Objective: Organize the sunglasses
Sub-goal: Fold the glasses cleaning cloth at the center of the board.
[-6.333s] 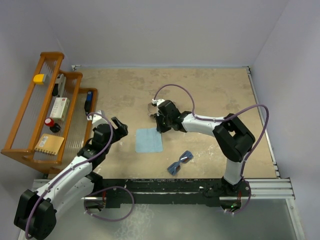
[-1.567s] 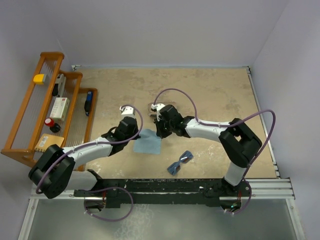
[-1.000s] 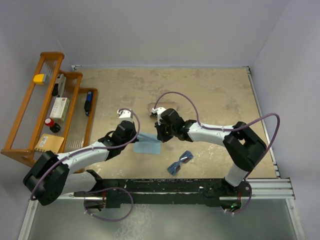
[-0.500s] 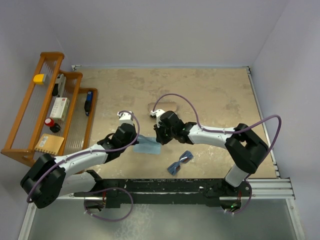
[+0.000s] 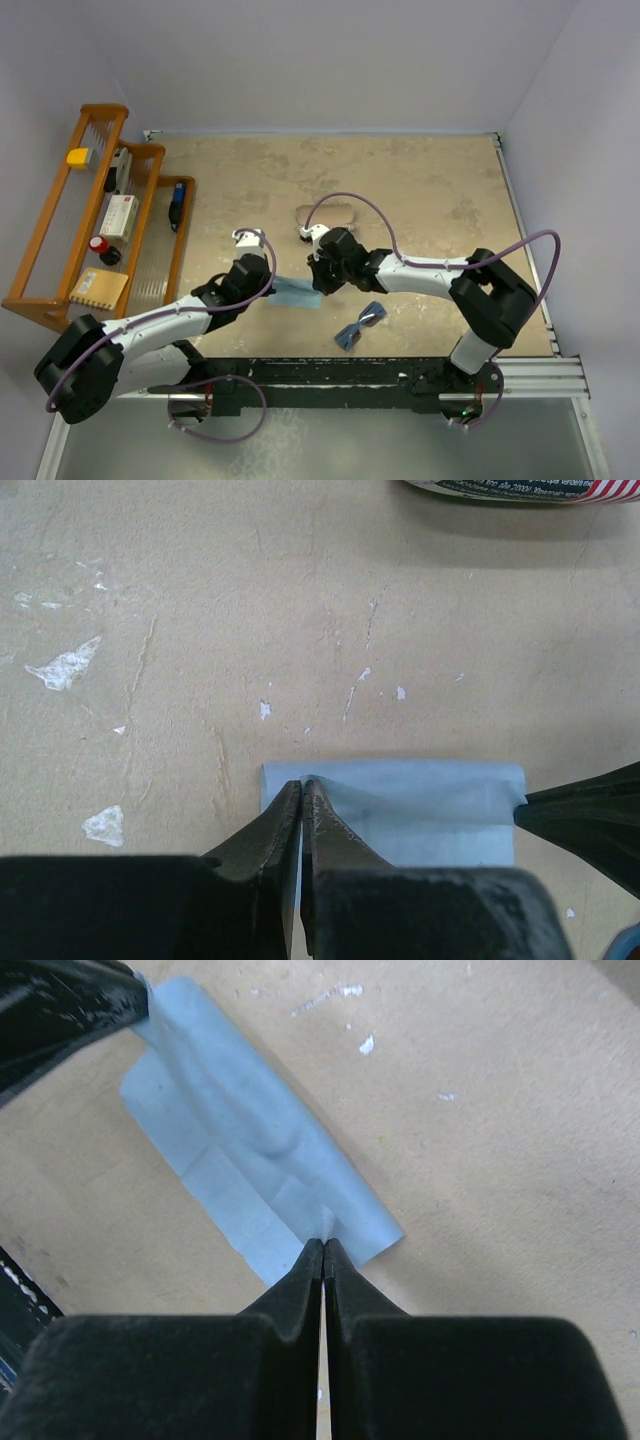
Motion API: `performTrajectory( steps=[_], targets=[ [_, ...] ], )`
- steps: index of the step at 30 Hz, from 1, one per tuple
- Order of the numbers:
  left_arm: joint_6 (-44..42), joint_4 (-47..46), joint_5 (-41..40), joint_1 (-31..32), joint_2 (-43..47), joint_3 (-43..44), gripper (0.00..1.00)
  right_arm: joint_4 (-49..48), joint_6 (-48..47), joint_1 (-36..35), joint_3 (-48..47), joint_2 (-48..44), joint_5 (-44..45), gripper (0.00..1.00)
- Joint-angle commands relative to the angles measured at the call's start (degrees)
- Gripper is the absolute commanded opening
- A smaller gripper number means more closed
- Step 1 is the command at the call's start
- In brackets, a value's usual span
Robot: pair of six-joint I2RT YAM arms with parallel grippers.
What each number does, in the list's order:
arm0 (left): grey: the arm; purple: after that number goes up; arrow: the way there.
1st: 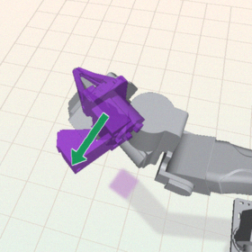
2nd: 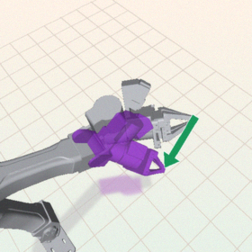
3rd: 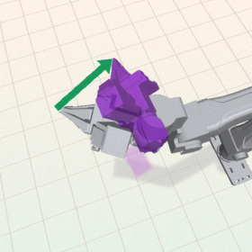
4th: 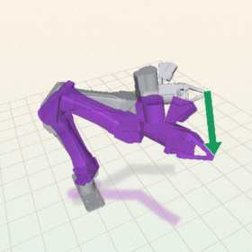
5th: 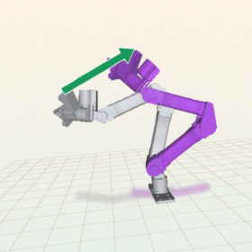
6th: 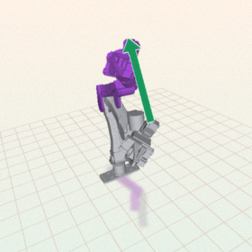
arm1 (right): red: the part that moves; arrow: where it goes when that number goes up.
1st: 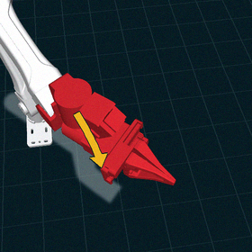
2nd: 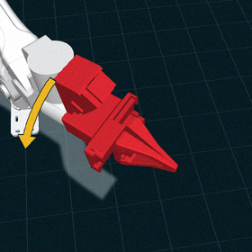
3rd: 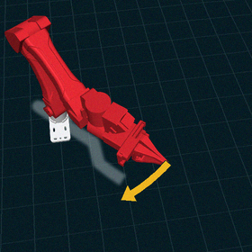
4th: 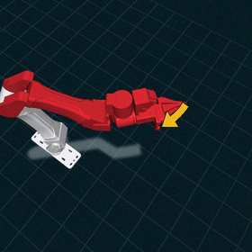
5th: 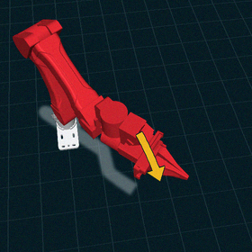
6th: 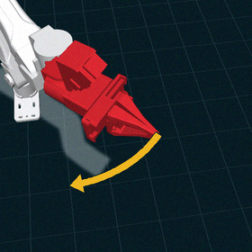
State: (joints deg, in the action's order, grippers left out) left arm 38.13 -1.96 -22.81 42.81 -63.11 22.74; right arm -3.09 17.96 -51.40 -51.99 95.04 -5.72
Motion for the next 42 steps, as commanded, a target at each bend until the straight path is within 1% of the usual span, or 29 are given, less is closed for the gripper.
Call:
performTrajectory(
  steps=[1,27,29,32,38,42],
  targets=[
    [0.72,-0.6,-1.52,0.77,1.1,-0.12,0.0,-1.13,0.74,-0.68,1.57,-2.22,-0.13,0.0],
    [2.43,-1.25,-3.44,4.02,1.39,-2.12,0.0,-3.44,0.36,-1.71,3.03,-1.01,-0.54,0.0],
    [2.54,-1.24,-3.62,4.12,1.56,-2.16,0.0,-4.04,0.25,-1.77,3.32,-1.13,-0.97,0.06],
    [2.42,-1.12,-3.56,4.21,1.79,-2.13,0.0,-4.42,0.16,-1.86,3.47,-1.24,-1.84,0.12],
    [2.56,-0.98,-3.22,4.43,2.32,-2.26,0.0,-5.18,0.42,-2.04,4.07,-1.62,-3.2,0.18],
    [2.64,-0.77,-3.12,4.65,2.79,-2.57,0.0,-5.45,0.47,-2.21,4.51,-1.78,-3.77,0.19]
  ],
)
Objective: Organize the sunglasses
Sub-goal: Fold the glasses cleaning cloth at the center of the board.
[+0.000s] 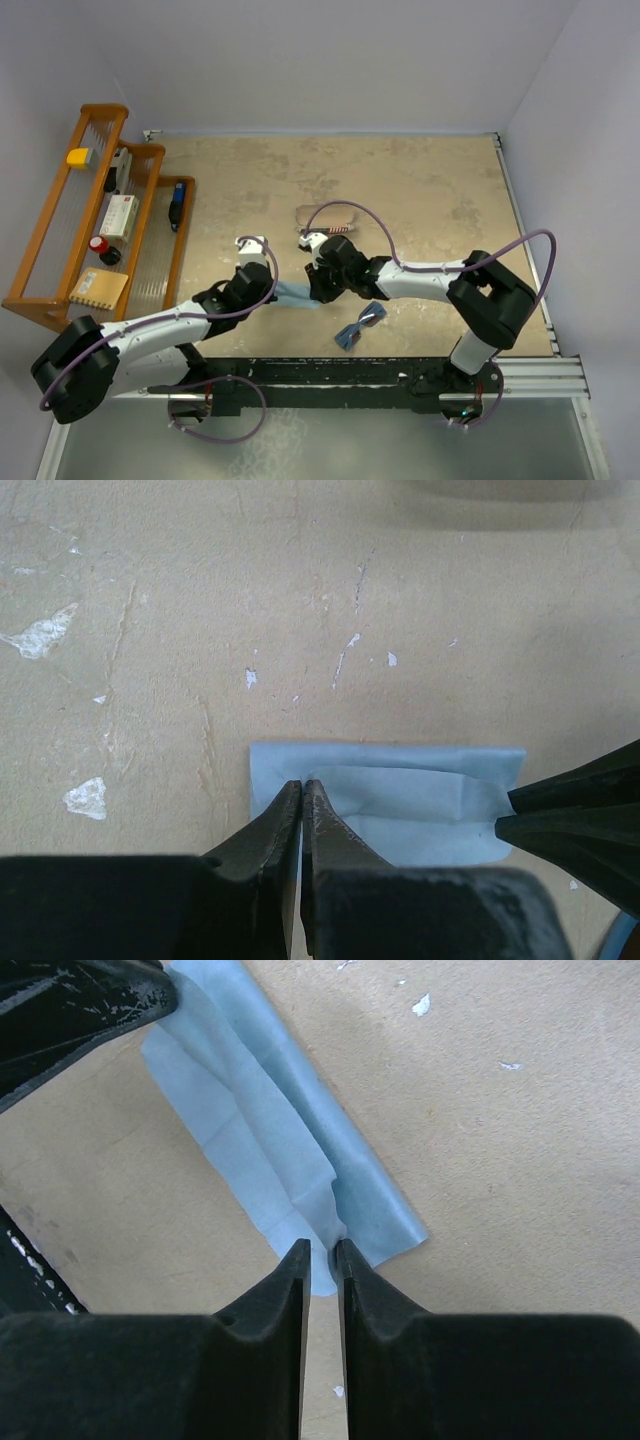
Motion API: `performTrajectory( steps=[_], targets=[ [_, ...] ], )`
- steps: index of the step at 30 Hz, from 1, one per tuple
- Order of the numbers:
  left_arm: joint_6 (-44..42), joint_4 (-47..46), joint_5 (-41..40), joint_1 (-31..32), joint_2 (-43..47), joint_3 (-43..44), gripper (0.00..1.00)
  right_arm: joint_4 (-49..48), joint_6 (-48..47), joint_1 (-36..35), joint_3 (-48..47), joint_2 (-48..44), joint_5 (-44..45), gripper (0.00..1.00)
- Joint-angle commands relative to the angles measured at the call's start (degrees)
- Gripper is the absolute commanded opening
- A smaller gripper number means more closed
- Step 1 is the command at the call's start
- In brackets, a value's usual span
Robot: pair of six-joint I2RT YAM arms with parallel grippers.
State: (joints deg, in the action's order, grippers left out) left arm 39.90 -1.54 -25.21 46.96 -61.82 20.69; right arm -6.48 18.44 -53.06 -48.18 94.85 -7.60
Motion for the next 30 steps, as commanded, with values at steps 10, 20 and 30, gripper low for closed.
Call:
performTrajectory(
  steps=[10,20,30],
  targets=[
    [1.86,-0.41,-0.19,1.1,3.28,-1.98,0.0,-2.35,0.51,-1.36,1.98,-2.47,-2.03,0.2],
    [2.76,0.51,-0.53,2.11,3.96,-2.16,0.07,-2.33,0.67,-2.3,2.45,-3.64,-1.59,0.2],
    [4.17,5.1,-2.43,2.95,6.26,-0.76,0.16,-1.92,0.66,-2.66,2.57,-4.88,-0.79,0.2]
  ],
)
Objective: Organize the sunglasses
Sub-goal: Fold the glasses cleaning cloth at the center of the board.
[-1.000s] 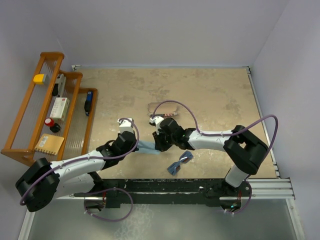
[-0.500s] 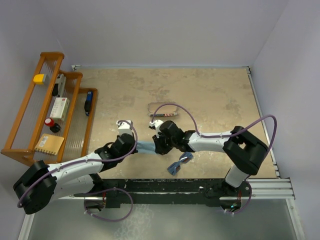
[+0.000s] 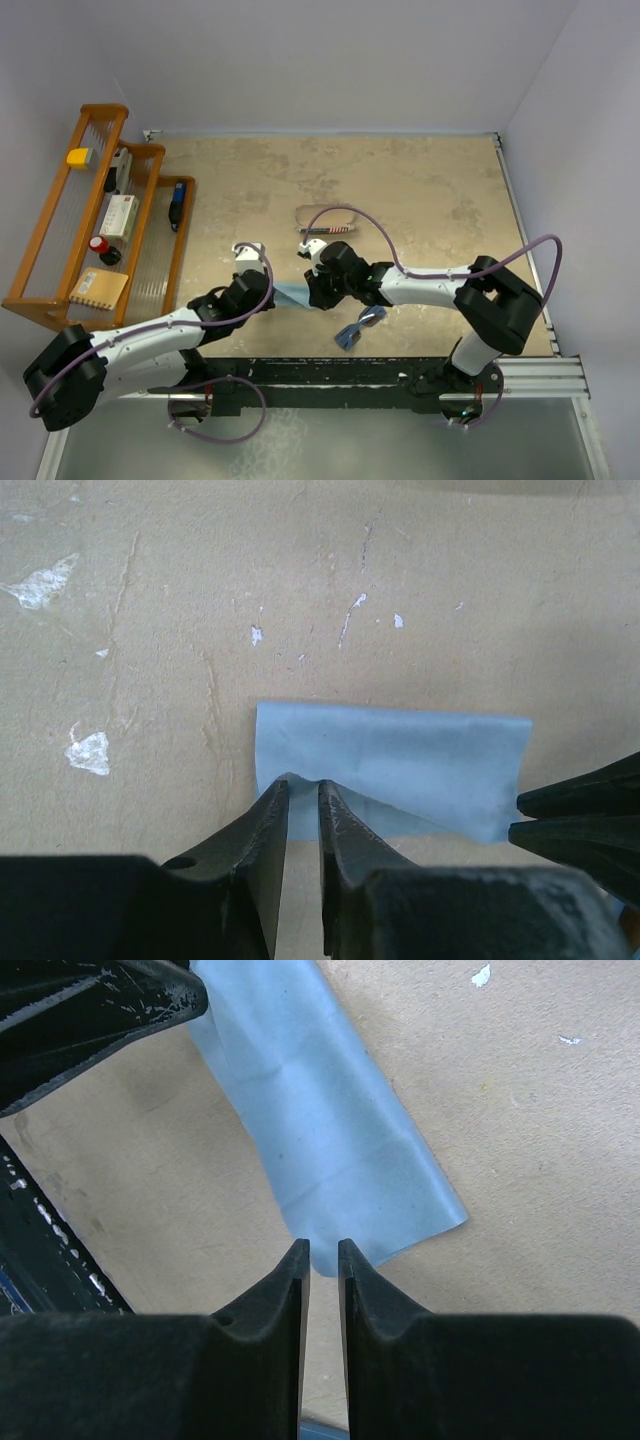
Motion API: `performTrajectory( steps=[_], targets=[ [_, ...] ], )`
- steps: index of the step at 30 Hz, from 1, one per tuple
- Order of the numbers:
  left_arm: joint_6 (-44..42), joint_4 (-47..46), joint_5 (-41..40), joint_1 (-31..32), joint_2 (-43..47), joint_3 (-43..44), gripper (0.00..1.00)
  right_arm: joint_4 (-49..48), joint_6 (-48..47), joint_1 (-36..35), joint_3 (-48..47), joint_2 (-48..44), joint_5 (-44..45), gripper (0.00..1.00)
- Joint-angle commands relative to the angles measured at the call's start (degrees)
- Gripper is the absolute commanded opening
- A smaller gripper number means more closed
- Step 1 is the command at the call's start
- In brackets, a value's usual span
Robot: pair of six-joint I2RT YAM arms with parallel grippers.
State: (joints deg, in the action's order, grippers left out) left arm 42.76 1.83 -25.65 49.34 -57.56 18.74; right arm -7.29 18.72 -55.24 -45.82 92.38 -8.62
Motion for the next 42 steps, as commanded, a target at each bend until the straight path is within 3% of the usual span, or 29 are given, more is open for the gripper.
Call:
performTrajectory(
  steps=[1,14,18,24,37,42],
  targets=[
    [1.37,2.41,-2.14,0.64,2.38,1.38,0.16,-1.11,0.31,-0.48,0.23,-2.49,0.27,0.2],
    [1.45,5.58,-3.42,1.11,3.57,3.29,0.17,-0.63,0.48,-0.56,-0.29,-2.38,1.51,0.18],
    [1.97,2.47,-3.16,1.19,1.35,2.59,0.16,0.68,0.95,-0.57,-0.68,-1.85,4.23,0.06],
    [2.45,0.7,-3.54,1.24,1.42,1.91,0.15,0.4,1.45,-0.54,-0.87,-0.93,4.09,0.0],
    [3.2,-0.02,-3.39,1.28,1.49,0.6,0.14,-1.94,2.98,-0.57,-1.59,2.97,-0.25,0.0],
    [3.44,0.09,-2.82,1.24,1.66,0.68,0.14,1.37,3.79,-0.52,-1.02,3.47,1.04,0.0]
  ],
)
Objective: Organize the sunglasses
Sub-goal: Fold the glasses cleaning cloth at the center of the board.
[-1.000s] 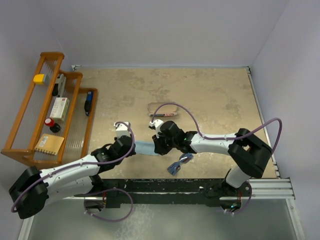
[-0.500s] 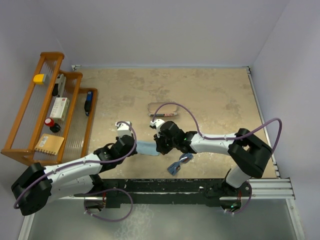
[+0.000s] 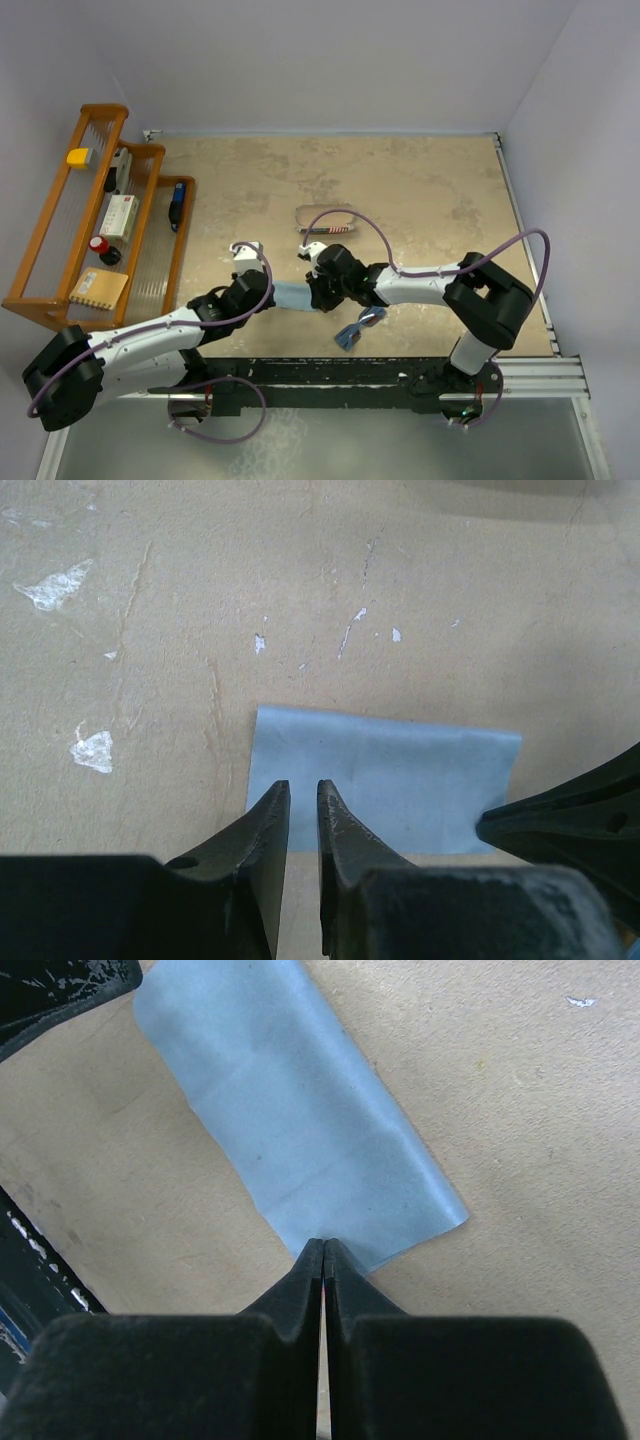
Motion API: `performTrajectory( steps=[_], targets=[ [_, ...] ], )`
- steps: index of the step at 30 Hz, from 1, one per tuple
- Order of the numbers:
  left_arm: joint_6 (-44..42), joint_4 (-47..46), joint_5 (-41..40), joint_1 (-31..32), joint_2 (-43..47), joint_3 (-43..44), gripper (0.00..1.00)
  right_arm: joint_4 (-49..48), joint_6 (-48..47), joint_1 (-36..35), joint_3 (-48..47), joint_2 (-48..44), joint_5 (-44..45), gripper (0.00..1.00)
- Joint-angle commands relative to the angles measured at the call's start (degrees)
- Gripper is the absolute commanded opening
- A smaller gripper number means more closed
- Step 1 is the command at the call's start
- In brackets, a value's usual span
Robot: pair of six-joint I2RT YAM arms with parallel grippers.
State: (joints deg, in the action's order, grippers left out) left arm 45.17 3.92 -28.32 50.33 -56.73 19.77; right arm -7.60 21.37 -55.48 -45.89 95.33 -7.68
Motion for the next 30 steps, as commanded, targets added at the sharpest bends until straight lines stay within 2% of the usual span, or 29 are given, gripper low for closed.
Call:
performTrajectory(
  steps=[1,14,22,30],
  targets=[
    [1.21,-1.74,-0.15,0.29,0.93,-0.32,0.14,2.44,0.96,-0.33,-0.96,0.43,1.12,0.0],
    [5.38,2.93,1.64,0.3,0.45,1.07,0.2,6.39,1.38,-0.11,-1.77,2.21,8.0,0.0],
    [7.13,5.04,1.84,0.3,-3.62,2.21,0.27,6.68,1.78,0.0,-2.1,2.48,10.08,0.0],
    [6.96,4.94,1.29,0.3,-6.16,2.91,0.3,6.55,1.85,0.33,-1.51,1.9,10.38,0.0]
  ],
)
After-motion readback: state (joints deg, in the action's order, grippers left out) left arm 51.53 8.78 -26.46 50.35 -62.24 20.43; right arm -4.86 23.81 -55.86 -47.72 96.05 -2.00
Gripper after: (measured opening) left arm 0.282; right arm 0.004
